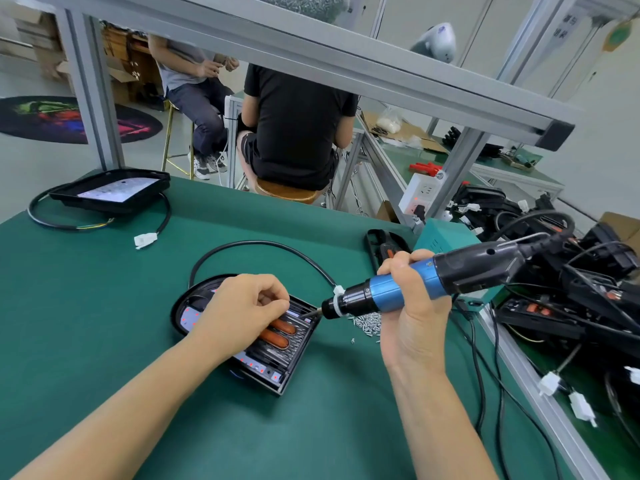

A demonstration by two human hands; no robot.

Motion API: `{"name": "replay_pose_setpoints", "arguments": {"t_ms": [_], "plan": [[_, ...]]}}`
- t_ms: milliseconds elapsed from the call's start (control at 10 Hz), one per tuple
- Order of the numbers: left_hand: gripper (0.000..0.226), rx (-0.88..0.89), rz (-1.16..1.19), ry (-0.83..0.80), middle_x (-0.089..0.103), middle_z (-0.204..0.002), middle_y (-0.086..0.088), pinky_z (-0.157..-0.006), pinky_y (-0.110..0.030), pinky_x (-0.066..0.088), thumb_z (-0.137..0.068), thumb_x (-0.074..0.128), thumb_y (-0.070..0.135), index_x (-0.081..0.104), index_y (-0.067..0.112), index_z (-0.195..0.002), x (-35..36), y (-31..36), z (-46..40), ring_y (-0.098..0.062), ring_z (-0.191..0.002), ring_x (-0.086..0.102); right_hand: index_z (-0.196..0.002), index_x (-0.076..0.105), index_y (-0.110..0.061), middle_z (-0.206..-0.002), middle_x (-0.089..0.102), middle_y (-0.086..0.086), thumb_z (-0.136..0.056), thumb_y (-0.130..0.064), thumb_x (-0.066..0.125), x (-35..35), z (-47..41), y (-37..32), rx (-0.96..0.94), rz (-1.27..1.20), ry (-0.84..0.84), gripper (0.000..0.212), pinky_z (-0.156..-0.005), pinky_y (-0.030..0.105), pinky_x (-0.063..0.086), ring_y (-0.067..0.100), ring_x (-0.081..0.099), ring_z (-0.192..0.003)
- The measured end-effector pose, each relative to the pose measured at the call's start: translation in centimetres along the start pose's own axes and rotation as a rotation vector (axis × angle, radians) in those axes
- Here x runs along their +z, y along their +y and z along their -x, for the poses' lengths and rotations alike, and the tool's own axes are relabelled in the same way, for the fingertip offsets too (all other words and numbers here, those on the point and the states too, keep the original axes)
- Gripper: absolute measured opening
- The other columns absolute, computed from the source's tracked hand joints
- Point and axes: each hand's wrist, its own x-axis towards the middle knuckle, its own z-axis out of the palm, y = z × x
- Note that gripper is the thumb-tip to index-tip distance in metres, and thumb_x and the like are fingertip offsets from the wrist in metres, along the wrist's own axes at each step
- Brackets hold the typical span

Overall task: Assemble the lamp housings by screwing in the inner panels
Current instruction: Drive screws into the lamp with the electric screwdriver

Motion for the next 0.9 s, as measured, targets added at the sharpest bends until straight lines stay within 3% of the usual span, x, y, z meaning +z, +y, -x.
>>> {"name": "replay_pose_setpoints", "arguments": {"t_ms": [200, 300, 400, 500, 600, 700, 800, 900], "plan": [[0.018, 0.07, -0.325, -0.01, 0.065, -0.066, 0.004, -0.055, -0.016, 0.047, -0.084, 0.068, 0.01, 0.066, 0.02, -0.068, 0.2, 1.6, -1.2, -0.006, -0.056, 0.06, -0.105, 0.047, -0.02, -0.068, 0.056, -0.007, -0.079, -0.005, 0.062, -1.7, -0.3, -2.1, -0.082, -0.097, 0.176, 0.033, -0.084, 0.028, 0.046, 0.015, 0.053, -0.073], [0.016, 0.092, -0.395, -0.023, 0.056, -0.06, 0.012, -0.054, -0.017, 0.04, -0.083, 0.068, 0.015, 0.064, 0.023, -0.069, 1.5, 2.8, -2.3, -0.005, -0.053, 0.052, -0.1, 0.051, -0.021, -0.071, 0.057, -0.008, -0.083, -0.001, 0.062, -3.2, -0.2, -3.4, -0.13, -0.078, 0.258, 0.028, -0.077, 0.026, 0.049, 0.011, 0.057, -0.069], [0.01, 0.132, -0.531, -0.081, 0.055, -0.064, 0.016, -0.065, -0.024, 0.036, -0.082, 0.068, 0.023, 0.068, 0.027, -0.074, 3.8, 3.9, -3.6, -0.011, -0.067, 0.051, -0.095, 0.052, -0.021, -0.071, 0.058, -0.007, -0.085, 0.003, 0.06, -4.2, 0.0, -4.1, -0.153, -0.027, 0.342, 0.027, -0.07, 0.024, 0.051, 0.011, 0.057, -0.067], [0.006, 0.149, -0.621, -0.15, 0.058, -0.07, 0.012, -0.075, -0.026, 0.033, -0.082, 0.068, 0.029, 0.071, 0.028, -0.077, 6.5, 4.6, -5.0, -0.013, -0.078, 0.052, -0.094, 0.05, -0.019, -0.079, 0.05, 0.003, -0.088, 0.007, 0.056, -5.1, 0.5, -4.8, -0.141, -0.002, 0.388, 0.028, -0.072, 0.027, 0.049, 0.013, 0.054, -0.068], [0.008, 0.146, -0.733, -0.21, 0.064, -0.071, 0.011, -0.08, -0.031, 0.026, -0.082, 0.068, 0.029, 0.074, 0.024, -0.08, 8.9, 5.0, -5.8, -0.014, -0.079, 0.054, -0.101, 0.046, -0.012, -0.081, 0.047, 0.003, -0.094, 0.002, 0.05, -5.8, 0.6, -5.4, -0.05, 0.049, 0.376, 0.016, -0.067, 0.023, 0.048, 0.012, 0.05, -0.068], [0.009, 0.122, -0.848, -0.276, 0.072, -0.084, 0.006, -0.081, -0.033, 0.023, -0.083, 0.068, 0.022, 0.071, 0.024, -0.074, 10.6, 4.8, -5.8, -0.017, -0.083, 0.059, -0.11, 0.033, -0.006, -0.079, 0.038, 0.005, -0.101, -0.008, 0.037, -6.3, -0.2, -5.9, 0.184, 0.087, 0.423, 0.01, -0.063, 0.023, 0.037, 0.013, 0.04, -0.067], [0.013, 0.089, -0.935, -0.309, 0.072, -0.083, 0.002, -0.086, -0.035, 0.025, -0.08, 0.067, 0.016, 0.067, 0.026, -0.071, 11.5, 4.5, -5.7, -0.021, -0.08, 0.055, -0.109, 0.03, -0.006, -0.078, 0.036, 0.005, -0.101, -0.006, 0.034, -7.0, -0.5, -6.3, 0.219, 0.093, 0.398, 0.009, -0.063, 0.025, 0.035, 0.013, 0.038, -0.066], [0.016, 0.07, -0.961, -0.304, 0.074, -0.086, 0.002, -0.089, -0.035, 0.026, -0.079, 0.066, 0.01, 0.071, 0.024, -0.073, 11.7, 4.3, -5.7, -0.019, -0.09, 0.058, -0.109, 0.03, -0.006, -0.076, 0.036, 0.005, -0.101, -0.006, 0.035, -7.7, -0.6, -6.3, 0.213, 0.083, 0.422, 0.009, -0.063, 0.024, 0.035, 0.013, 0.038, -0.065]]}}
